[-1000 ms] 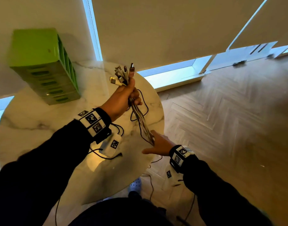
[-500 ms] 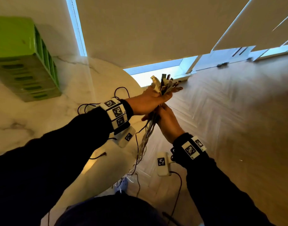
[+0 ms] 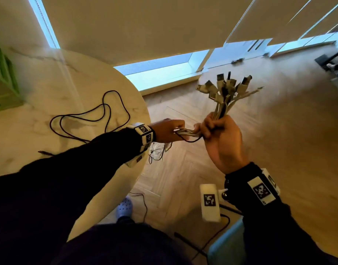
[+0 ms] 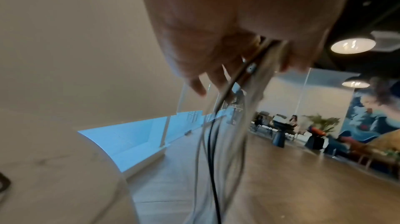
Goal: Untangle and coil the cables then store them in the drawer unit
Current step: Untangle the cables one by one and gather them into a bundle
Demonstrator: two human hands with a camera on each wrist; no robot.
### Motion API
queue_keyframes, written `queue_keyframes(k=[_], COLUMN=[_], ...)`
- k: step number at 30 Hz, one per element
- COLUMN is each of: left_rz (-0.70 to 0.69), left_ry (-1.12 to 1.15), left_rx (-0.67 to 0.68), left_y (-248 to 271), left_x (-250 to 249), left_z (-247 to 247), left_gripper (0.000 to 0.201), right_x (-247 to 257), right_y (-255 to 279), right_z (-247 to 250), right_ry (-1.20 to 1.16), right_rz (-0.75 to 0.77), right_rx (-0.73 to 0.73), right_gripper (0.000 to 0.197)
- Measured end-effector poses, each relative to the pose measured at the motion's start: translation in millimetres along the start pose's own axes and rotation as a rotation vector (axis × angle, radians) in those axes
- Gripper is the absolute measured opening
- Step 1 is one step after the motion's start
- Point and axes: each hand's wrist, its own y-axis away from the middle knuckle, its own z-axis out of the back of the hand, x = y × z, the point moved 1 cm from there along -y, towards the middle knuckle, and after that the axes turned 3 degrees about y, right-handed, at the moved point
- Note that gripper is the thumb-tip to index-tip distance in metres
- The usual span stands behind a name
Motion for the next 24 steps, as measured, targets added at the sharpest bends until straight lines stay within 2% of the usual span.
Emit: queue_keyframes(k=[2,3,5,6,8,9,11,14,16,17,20,24], left_rz=[0.007,0.037,0.093,0.109,0.126,0.102,0.074,0.095,0.059,0.038,0.006,0.099], left_ry=[-0.071,-0.007,0.144,0.206,0.293,0.311,0.372,0.643,0.718,0.728,0.842,0.889], left_rx=[-0.155,-0.162,-0.075,0.008,0.218,0.280,0.311,0.197,0.064,0.004,-0.122,-0.261], left_y=[-10.9,-12.0,-9.2,-7.3,2.4,7.2,17.4,29.2,31.1,30.8,35.5,62.3], left_x=[5.7,3.9,-4.0,-9.8,-23.2,-24.9,-22.3,-21.4,-29.5,-35.5,-51.6,-50.8], left_z=[-5.8,-13.8,-41.0,-54.3,-70.4,-74.0,-68.7,-39.2,-15.7,-6.2,18.3,38.9], left_gripper=[0.051,0.042,0.025,0.027,0.039,0.047,0.069,0.079,0.090,0.089,0.063,0.049], right_x=[12.0,17.8,25.9,27.9,27.7,25.8,22.7,12.4,0.5,-6.0,-24.7,-40.5], right_y=[0.1,-2.1,-9.8,-15.3,-25.5,-30.1,-36.6,-39.3,-37.9,-36.5,-33.6,-29.3], right_z=[7.4,10.9,19.0,24.7,34.9,39.6,46.2,45.9,37.4,31.3,5.9,-34.0], right_ry=[-0.056,-0.072,-0.074,-0.062,-0.013,0.018,0.079,0.205,0.306,0.352,0.474,0.507], right_rz=[0.061,0.081,0.089,0.078,0.036,0.008,-0.055,-0.142,-0.193,-0.214,-0.286,-0.386], right_rx=[-0.014,-0.017,-0.051,-0.082,-0.129,-0.138,-0.114,0.005,0.088,0.127,0.243,0.450], right_gripper=[0.015,0.019,0.020,0.019,0.017,0.019,0.021,0.022,0.023,0.024,0.033,0.029])
